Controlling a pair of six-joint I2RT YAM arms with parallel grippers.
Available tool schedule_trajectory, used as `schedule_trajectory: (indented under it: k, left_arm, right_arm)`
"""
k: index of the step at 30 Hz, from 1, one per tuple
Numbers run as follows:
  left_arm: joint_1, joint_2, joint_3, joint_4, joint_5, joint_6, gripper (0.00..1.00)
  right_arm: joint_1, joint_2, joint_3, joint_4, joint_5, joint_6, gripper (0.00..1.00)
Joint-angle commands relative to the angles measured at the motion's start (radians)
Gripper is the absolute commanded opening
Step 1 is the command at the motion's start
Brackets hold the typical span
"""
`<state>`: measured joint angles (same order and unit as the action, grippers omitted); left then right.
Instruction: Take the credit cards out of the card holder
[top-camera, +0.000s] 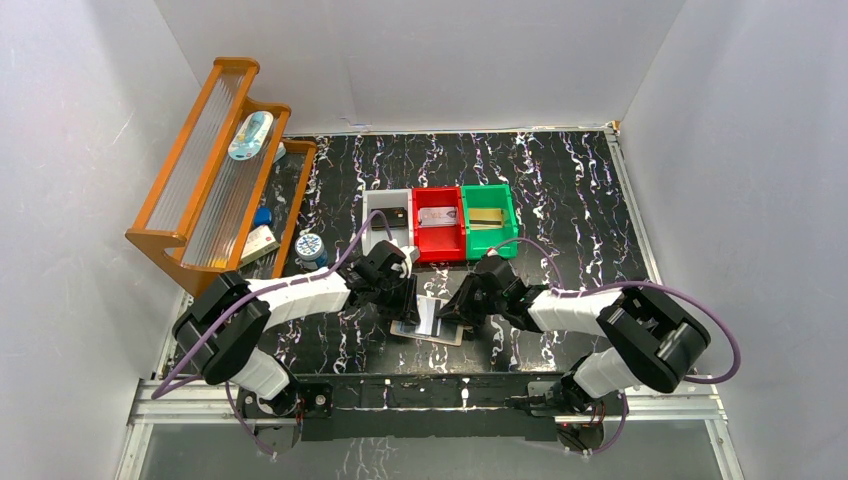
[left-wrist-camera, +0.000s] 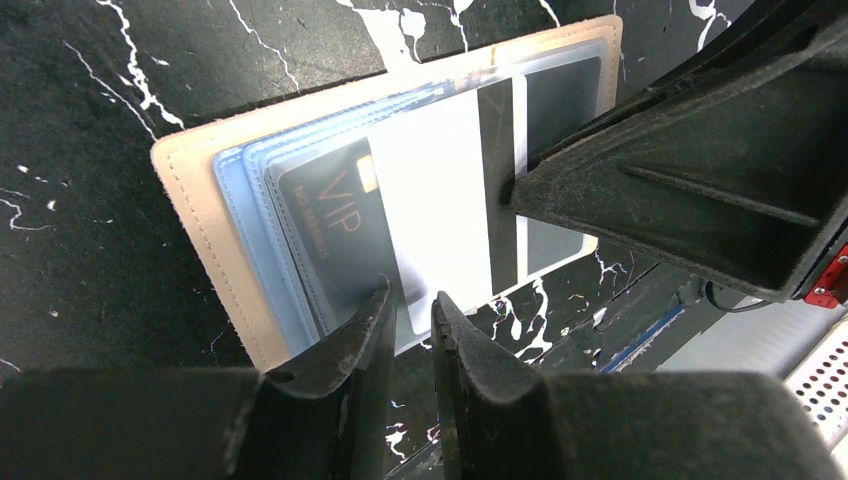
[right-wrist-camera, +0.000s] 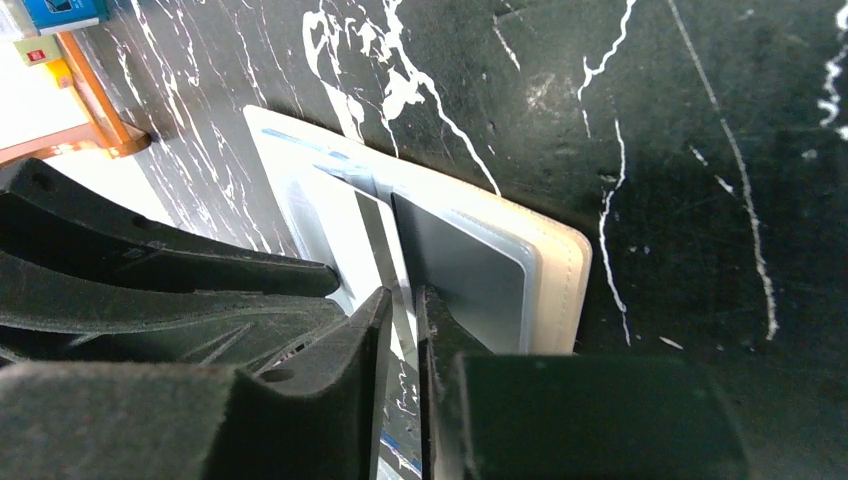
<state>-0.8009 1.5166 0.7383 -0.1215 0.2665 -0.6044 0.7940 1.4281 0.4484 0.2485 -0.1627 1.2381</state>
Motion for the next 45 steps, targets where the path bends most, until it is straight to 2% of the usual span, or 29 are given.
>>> schedule_trajectory:
  k: [1, 10, 14, 20, 27, 34, 39, 45]
  left_arm:
    - [-0.001, 0.008, -0.069, -0.068, -0.103, 0.012, 0.2]
    - [-0.001, 0.028, -0.068, -0.058, -0.077, 0.003, 0.18]
    - [-0.001, 0.033, -0.077, -0.052, -0.075, 0.0, 0.17]
    - [-0.001, 0.029, -0.089, -0.041, -0.083, -0.012, 0.15]
    - [-0.003, 0.051, -0.097, -0.02, -0.061, -0.02, 0.13]
    - [-0.002, 0.041, -0.102, -0.02, -0.062, -0.022, 0.13]
    - [-0.003, 0.032, -0.096, -0.029, -0.073, -0.018, 0.12]
    - [-0.002, -0.054, -0.1, -0.046, -0.154, -0.036, 0.15]
  right_arm:
    - [-0.001, -0.032, -0.024, 0.023, 0.034, -0.002, 0.26]
    - [-0.001, 0.025, -0.033, 0.113, 0.008, -0.018, 0.37]
    - [0.001, 0.063, -0.029, 0.129, 0.009, -0.033, 0.36]
    - [0.002, 0.072, -0.14, 0.376, -0.049, -0.036, 0.31]
    - [0.008, 0.134, -0.147, 0.546, -0.122, -0.056, 0.29]
    - [0.011, 0.156, -0.137, 0.551, -0.129, -0.063, 0.2]
    - [0.013, 0.117, -0.137, 0.508, -0.108, -0.071, 0.06]
    - [0.011, -0.084, -0.075, 0.173, 0.054, -0.167, 0.0]
